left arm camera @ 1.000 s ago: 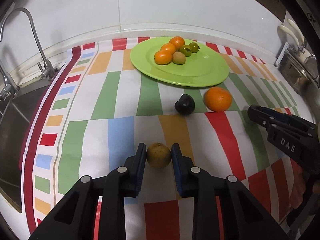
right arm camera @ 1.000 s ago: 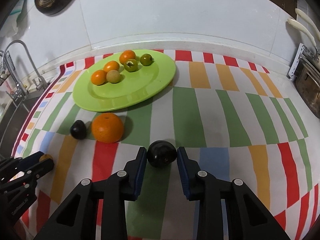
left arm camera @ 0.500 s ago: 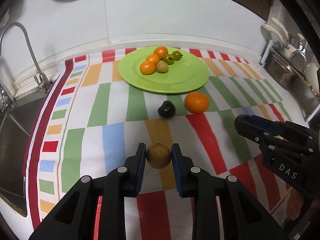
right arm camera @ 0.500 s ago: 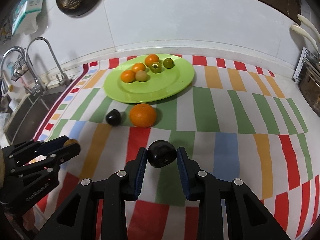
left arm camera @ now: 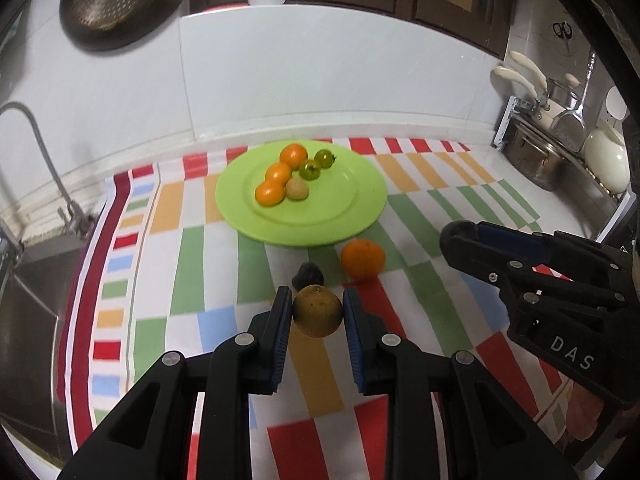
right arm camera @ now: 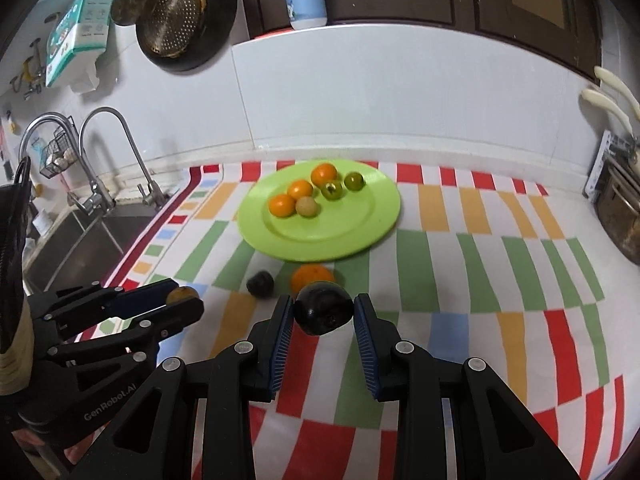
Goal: Organize fruits
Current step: 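Carry the dark plum onto the plate with the right gripper while the left gripper places the brown fruit there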
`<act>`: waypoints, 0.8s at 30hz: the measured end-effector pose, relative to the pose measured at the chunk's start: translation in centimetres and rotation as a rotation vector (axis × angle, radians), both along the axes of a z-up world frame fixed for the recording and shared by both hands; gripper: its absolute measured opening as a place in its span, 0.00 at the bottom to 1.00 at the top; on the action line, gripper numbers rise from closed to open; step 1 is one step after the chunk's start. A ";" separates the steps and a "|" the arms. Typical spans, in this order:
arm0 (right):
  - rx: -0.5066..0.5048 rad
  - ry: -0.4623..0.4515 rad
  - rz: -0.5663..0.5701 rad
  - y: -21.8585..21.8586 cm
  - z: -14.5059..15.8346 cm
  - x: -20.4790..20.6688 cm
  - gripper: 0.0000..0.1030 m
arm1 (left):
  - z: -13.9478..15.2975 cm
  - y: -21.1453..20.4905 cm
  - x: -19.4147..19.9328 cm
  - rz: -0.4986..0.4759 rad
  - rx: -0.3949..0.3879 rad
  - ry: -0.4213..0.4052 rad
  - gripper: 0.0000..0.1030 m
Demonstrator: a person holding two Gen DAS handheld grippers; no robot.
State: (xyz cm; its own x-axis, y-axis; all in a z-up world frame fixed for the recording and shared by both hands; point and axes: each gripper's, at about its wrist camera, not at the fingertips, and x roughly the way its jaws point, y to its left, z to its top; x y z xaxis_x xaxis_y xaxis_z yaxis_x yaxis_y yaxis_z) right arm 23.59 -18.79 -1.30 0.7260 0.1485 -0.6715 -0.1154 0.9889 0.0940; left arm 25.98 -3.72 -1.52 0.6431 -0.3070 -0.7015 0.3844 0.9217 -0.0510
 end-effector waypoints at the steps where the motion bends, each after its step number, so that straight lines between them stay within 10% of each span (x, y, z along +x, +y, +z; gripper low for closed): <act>1: 0.006 -0.004 0.002 0.0 0.2 0.3 0.31 | 0.2 -0.1 0.3 -0.003 0.003 -0.009 0.25; 24: -0.036 0.019 0.047 0.5 0.6 9.9 0.31 | 0.6 -1.8 10.1 -0.083 0.003 0.017 0.25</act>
